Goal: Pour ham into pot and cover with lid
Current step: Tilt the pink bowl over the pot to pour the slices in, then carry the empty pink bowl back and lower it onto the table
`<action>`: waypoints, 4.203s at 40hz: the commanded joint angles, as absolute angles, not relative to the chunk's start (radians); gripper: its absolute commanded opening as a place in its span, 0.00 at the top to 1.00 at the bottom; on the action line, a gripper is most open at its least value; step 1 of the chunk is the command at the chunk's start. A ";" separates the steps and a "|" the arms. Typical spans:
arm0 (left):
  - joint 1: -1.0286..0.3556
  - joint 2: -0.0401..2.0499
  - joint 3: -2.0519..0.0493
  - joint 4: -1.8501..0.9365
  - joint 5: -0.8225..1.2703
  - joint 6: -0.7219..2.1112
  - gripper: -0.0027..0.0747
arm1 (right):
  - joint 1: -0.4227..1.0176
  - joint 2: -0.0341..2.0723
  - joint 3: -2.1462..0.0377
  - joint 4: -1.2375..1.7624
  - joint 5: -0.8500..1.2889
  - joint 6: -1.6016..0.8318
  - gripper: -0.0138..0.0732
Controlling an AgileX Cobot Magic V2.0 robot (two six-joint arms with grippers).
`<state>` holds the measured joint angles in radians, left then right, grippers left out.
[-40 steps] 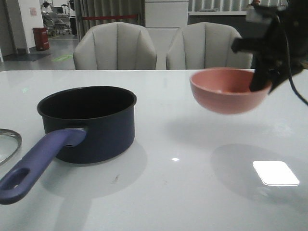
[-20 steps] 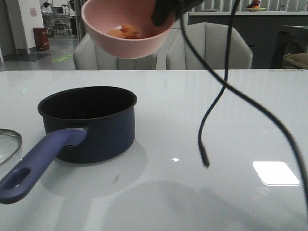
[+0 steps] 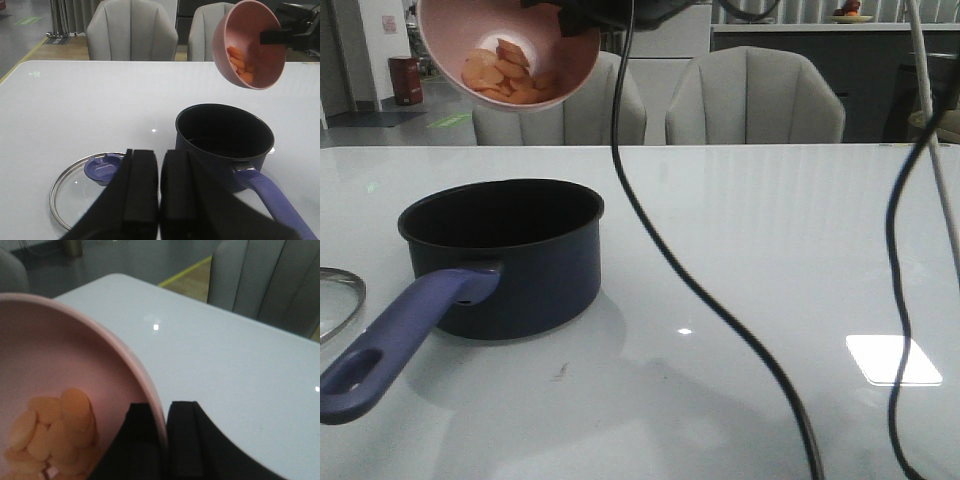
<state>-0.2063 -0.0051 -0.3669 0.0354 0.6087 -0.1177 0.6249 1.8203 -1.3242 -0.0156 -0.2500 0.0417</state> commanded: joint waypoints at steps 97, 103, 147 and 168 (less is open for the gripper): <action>-0.214 -0.021 -0.392 0.032 0.539 -0.116 0.82 | 0.659 1.971 -1.261 -0.120 -1.251 -0.757 0.68; -0.214 -0.021 -0.392 0.032 0.539 -0.116 0.82 | 0.659 1.946 -1.261 0.079 -1.097 -0.279 0.68; -0.214 -0.021 -0.392 0.032 0.535 -0.116 0.82 | 0.113 1.605 -1.322 0.238 0.661 -0.141 0.68; -0.214 -0.021 -0.392 0.032 0.535 -0.116 0.82 | 0.019 1.830 -1.322 0.245 0.747 -0.141 0.66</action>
<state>-0.2063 -0.0051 -0.3669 0.0354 0.6152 -0.1136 0.0261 1.8654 -1.2889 0.2216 0.7754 -0.1384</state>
